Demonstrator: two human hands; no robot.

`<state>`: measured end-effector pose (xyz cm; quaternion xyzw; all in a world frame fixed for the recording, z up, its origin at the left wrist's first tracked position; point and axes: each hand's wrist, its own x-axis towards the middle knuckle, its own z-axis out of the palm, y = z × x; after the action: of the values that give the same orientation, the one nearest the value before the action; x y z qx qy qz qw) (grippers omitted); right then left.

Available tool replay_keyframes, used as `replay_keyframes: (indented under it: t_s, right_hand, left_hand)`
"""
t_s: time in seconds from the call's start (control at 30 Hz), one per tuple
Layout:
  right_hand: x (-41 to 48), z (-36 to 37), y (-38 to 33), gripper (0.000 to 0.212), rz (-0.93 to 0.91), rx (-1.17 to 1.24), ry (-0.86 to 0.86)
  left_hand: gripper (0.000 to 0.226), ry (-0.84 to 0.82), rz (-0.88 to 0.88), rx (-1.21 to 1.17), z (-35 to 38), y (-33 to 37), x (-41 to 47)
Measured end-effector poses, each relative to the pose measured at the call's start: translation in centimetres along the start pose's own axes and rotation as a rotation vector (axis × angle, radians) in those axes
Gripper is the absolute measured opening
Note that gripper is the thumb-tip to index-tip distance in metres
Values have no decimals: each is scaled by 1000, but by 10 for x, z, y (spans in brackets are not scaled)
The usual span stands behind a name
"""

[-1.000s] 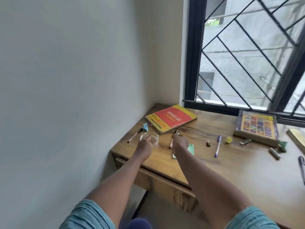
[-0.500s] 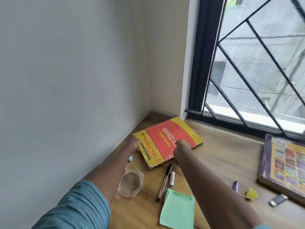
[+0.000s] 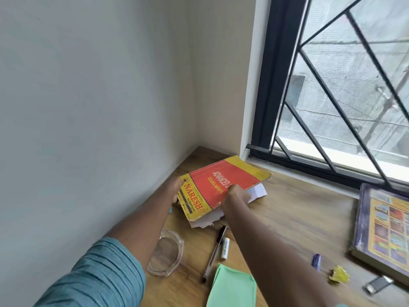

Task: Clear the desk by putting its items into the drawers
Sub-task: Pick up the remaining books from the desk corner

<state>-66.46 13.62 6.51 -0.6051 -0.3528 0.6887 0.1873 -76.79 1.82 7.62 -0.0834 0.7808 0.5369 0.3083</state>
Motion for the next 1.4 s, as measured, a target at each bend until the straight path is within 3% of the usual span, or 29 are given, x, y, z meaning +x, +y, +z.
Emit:
replay_keyframes:
  t_s: [0.13, 0.4, 0.5, 0.6, 0.67, 0.73, 0.87, 1.0, 1.07, 1.2, 1.3, 1.4]
  right_hand:
    - [-8, -11, -3, 40, 25, 97, -42]
    - [-43, -40, -22, 44, -291, 153, -268]
    - [-70, -61, -26, 40, -358, 270, -380]
    - [-100, -89, -21, 37, -380, 364, -504]
    - [-123, -108, -16, 35, -398, 433, -562]
    - [-148, -129, -7, 32, -425, 456, -592]
    - [-192, -171, 16, 39, -476, 441, -634]
    - [-225, -217, 61, 21, -457, 450, -653]
    - [-238, -242, 83, 19, -457, 445, -668]
    - [-258, -291, 116, 25, -478, 437, -646]
    - [-266, -327, 137, 50, -458, 452, -592]
    - [-261, -363, 162, 44, -421, 477, -585]
  left_hand:
    - [28, -45, 35, -27, -2, -6, -16]
    - [31, -104, 87, -10, -23, -13, -70]
    - [21, -53, 203, 11, -37, -15, -91]
    - [51, -39, 339, 108, -60, -16, -123]
    - [36, -62, 419, 184, -77, -19, -146]
    - [31, -188, 391, 180, -96, -27, -172]
    - [51, -620, 226, 8, -129, -55, -229]
    - [69, -838, 256, -232, -138, -94, -276]
    - [79, -814, 264, -184, -138, -117, -300]
    - [50, -503, 414, -62, -123, -156, -321]
    - [40, -568, 369, -149, -109, -172, -357]
    - [50, -740, 346, -64, -80, -210, -396]
